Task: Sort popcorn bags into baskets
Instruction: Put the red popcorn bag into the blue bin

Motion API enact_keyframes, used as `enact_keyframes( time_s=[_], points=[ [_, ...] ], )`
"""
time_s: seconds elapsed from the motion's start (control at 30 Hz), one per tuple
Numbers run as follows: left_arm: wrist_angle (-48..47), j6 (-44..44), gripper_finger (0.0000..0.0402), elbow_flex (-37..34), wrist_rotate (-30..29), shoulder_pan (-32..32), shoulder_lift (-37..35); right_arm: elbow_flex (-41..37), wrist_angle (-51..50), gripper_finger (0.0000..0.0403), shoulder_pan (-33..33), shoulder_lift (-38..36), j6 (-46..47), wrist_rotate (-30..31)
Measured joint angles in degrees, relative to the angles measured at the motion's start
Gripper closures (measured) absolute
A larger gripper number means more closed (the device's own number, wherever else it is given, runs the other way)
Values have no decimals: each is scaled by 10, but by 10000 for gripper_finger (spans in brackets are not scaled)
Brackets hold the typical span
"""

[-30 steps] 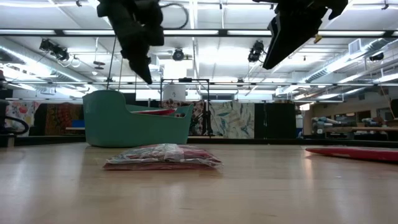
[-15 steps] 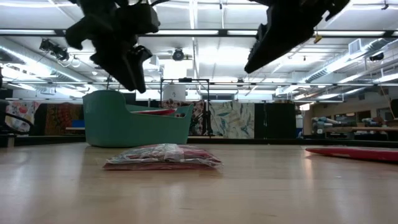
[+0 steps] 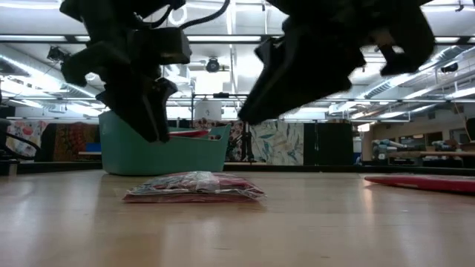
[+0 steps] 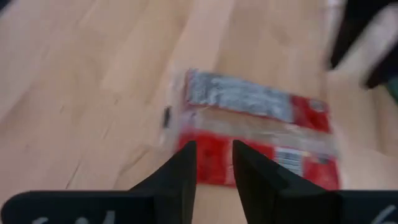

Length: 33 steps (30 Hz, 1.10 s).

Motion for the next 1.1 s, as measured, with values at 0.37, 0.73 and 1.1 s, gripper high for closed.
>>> enact_keyframes(
  time_s=[0.37,0.73,1.1],
  points=[
    [-127,-68,225,34,-10,-16,-8,50,77,192,14,99,-78,-15],
    [-130,-73,225,43,-16,-40,-9,50,69,189,9,135,-100,63],
    [-98,-63,225,43,-15,-59,-9,50,51,346,8,139,-115,83]
  ],
)
